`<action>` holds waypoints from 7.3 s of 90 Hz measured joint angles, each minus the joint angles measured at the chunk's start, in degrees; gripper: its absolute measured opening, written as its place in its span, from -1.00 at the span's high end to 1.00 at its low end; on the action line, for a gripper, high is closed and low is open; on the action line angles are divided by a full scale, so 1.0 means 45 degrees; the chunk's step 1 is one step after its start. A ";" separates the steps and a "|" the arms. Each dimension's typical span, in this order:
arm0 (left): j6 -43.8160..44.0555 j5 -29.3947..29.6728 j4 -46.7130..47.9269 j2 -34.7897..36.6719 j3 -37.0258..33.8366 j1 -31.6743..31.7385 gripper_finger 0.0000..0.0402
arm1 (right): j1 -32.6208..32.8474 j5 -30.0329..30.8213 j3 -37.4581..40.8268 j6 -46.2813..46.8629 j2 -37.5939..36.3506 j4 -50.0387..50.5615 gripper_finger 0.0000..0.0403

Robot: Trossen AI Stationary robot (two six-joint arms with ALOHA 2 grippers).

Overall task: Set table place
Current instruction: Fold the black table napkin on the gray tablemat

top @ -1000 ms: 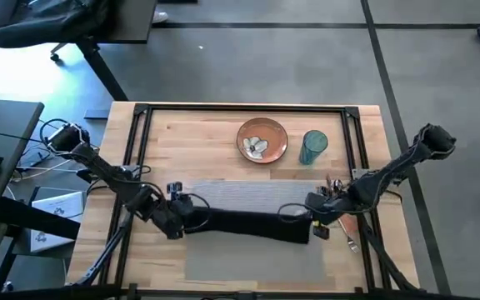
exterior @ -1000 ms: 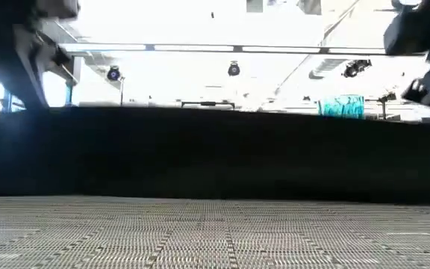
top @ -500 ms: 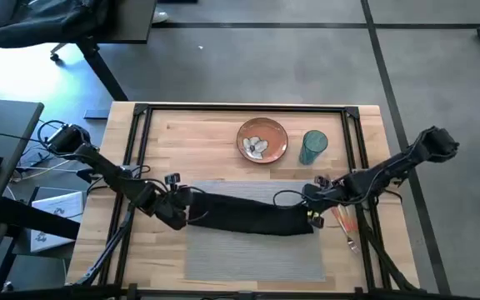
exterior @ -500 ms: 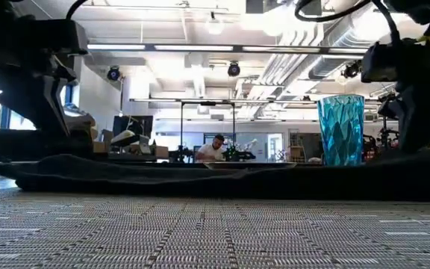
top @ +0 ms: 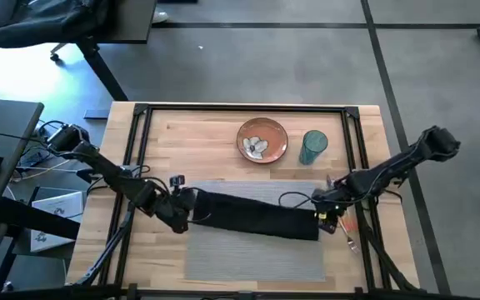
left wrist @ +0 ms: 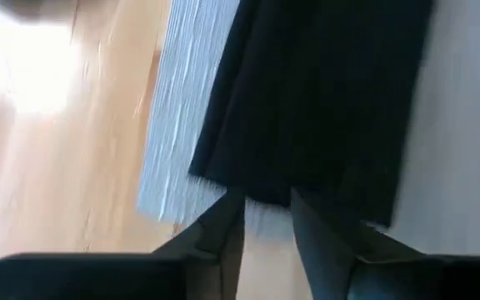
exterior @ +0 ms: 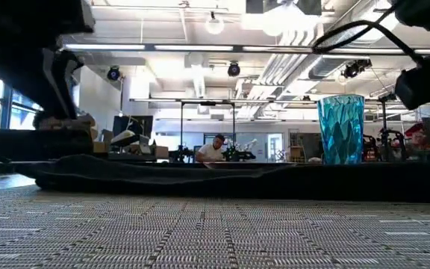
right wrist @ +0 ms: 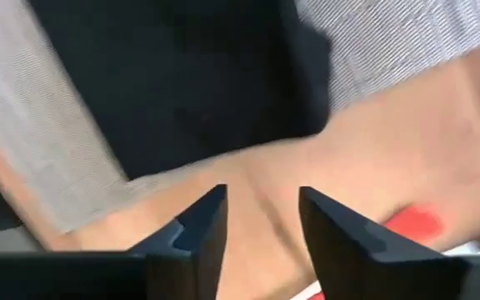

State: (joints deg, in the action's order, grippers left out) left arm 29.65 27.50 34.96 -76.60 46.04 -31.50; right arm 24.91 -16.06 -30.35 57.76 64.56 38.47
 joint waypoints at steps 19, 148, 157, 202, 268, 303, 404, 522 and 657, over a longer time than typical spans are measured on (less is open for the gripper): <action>-0.1661 -0.1194 -0.4063 -0.0376 -0.0396 0.0456 0.49 | 0.2019 0.2657 0.0000 0.1187 -0.0687 -0.1582 0.20; -0.3074 -0.1651 -0.8136 -0.5017 0.0127 0.1510 0.49 | 0.5129 0.9642 0.0007 1.0288 0.4921 -0.4966 0.63; -0.3074 -0.1617 -0.8135 -0.5017 0.0127 0.1510 0.49 | 0.5129 0.9555 0.0024 0.9763 0.4929 -0.4866 0.93; -0.3539 -0.1626 -0.9819 -0.4918 0.0118 0.1540 0.49 | 0.5297 0.8166 -0.1337 0.9759 0.2252 0.0346 1.00; -0.4269 -0.2635 -1.3922 -0.8218 0.0166 0.3368 0.49 | 0.4436 0.9340 -0.1916 0.8637 0.2126 -0.2036 1.00; -0.4296 -0.2651 -1.4107 -0.8104 0.0134 0.3365 0.49 | 0.1898 1.0498 -0.3171 0.3452 0.2453 -0.4829 1.00; -0.1923 -0.1756 -0.2547 -0.1804 0.0113 0.1505 0.49 | -0.1559 0.8808 -0.4036 -0.1516 0.8049 -1.5789 1.00; -0.1165 -0.1695 -0.1723 0.0510 0.0127 0.1140 0.49 | -0.3086 0.6369 -0.7363 -0.3994 1.1588 -1.5755 0.18; -0.6934 -0.9987 -0.4084 -0.2700 0.0110 0.6062 0.62 | -0.1453 0.8243 -0.2239 -0.7956 0.8348 -1.3222 0.01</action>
State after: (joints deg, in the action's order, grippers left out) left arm -1.56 -17.44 16.58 -88.75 46.53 -4.22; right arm 18.37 21.04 -40.42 21.96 102.13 -21.02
